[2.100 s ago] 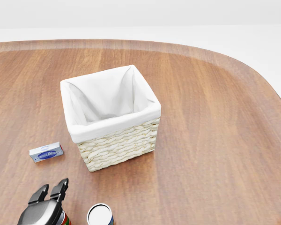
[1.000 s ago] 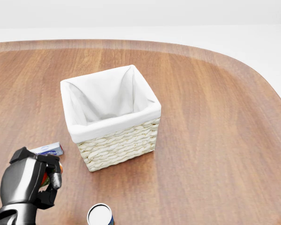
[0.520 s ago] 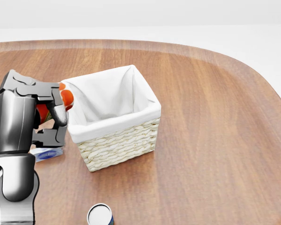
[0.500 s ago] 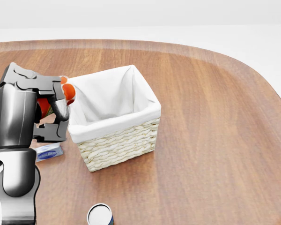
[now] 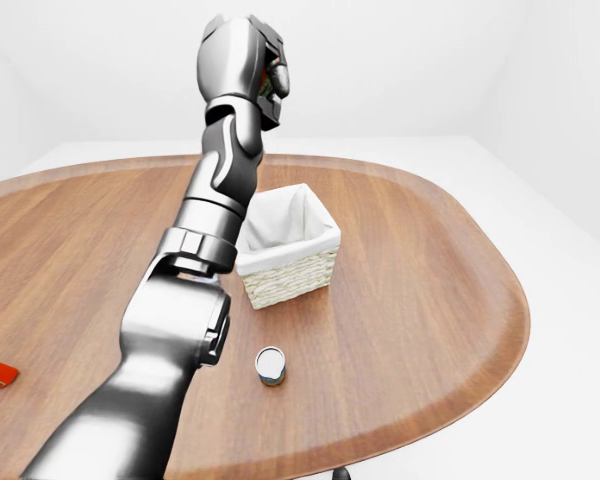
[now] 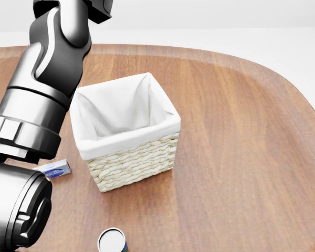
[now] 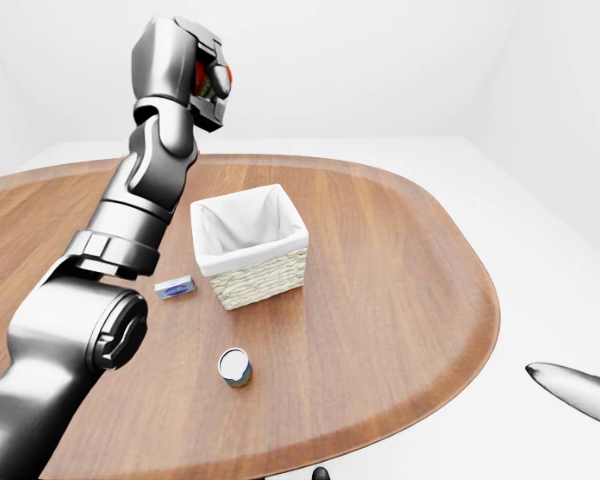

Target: Pick up the tomato sauce, and put it in the basket.

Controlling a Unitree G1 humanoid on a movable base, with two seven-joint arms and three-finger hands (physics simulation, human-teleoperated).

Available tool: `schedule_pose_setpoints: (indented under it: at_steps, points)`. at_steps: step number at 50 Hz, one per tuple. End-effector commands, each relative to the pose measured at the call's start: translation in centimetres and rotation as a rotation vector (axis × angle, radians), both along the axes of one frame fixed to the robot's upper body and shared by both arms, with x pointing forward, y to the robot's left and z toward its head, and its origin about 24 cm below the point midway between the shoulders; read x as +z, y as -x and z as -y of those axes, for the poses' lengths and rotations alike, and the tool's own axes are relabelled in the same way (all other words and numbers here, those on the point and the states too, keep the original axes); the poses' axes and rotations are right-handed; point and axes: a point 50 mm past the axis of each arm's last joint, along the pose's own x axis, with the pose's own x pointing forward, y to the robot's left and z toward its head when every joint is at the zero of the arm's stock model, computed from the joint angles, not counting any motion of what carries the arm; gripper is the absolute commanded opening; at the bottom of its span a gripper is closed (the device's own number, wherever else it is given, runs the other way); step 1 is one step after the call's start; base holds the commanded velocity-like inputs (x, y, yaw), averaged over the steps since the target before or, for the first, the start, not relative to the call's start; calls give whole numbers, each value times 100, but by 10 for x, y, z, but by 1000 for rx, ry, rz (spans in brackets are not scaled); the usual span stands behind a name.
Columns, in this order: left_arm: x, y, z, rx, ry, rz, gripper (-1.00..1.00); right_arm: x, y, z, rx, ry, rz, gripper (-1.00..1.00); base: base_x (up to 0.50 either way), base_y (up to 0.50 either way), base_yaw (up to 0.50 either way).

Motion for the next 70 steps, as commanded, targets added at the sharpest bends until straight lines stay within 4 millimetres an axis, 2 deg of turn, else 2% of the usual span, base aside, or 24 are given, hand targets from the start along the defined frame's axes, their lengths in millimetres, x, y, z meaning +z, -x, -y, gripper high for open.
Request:
schedule_pose_setpoints:
  at_steps: [1, 2, 4, 5, 6, 7, 8, 9, 14, 18, 20, 31, 38, 60, 70]
  points:
    - [33, -10, 10, 94, -197, -107, -100, 1, 0, 0, 7, 0, 9, 100, 0, 0, 0]
    - [32, -9, 12, 135, -287, -77, -100, 1, 0, 0, 7, 0, 10, 100, 0, 0, 0]
    - [27, -11, 13, 130, -317, -114, -100, 2, 0, 0, 9, 2, 13, 100, 0, 0, 0]
    - [16, -13, 18, 152, -422, -121, -100, 5, -1, -1, 15, 9, 29, 100, 0, 0, 0]
    - [3, -16, 22, 131, -444, -183, -100, 7, -2, -2, 18, 12, 36, 100, 0, 0, 0]
    - [-14, -19, 25, 49, -389, -329, -100, 7, -2, -2, 20, 12, 35, 100, 0, 0, 0]
    - [-18, -20, 26, 46, -396, -340, -100, 6, -1, -2, 20, 10, 33, 100, 0, 0, 0]
    - [-24, -20, 24, 98, -496, -315, -100, 6, 0, -1, 19, 7, 32, 100, 0, 0, 0]
    - [-59, -23, 29, -8, -436, -522, -100, 7, 0, -1, 27, -3, 36, 100, 0, 0, 0]
    - [-76, -23, 31, -40, -425, -585, -100, 7, 1, 0, 25, -4, 37, 100, 0, 0, 0]
    - [-78, -23, 34, -74, -387, -617, -100, 8, 1, 0, 28, -5, 38, 100, 0, 0, 0]
    - [-103, -22, 31, -66, -425, -673, -100, 6, 0, -1, 28, -7, 28, 100, 0, 0, 0]
    - [-104, -23, 26, -46, -450, -678, -100, 5, -1, -1, 31, -9, 22, 100, 0, 0, 0]
    - [-135, -21, 18, -14, -484, -715, -100, 5, -1, -2, 28, -1, 23, 100, 0, 0, 0]
    - [-138, -21, 16, -6, -490, -718, -100, 7, 0, -1, 34, -9, 28, 100, 0, 0, 0]
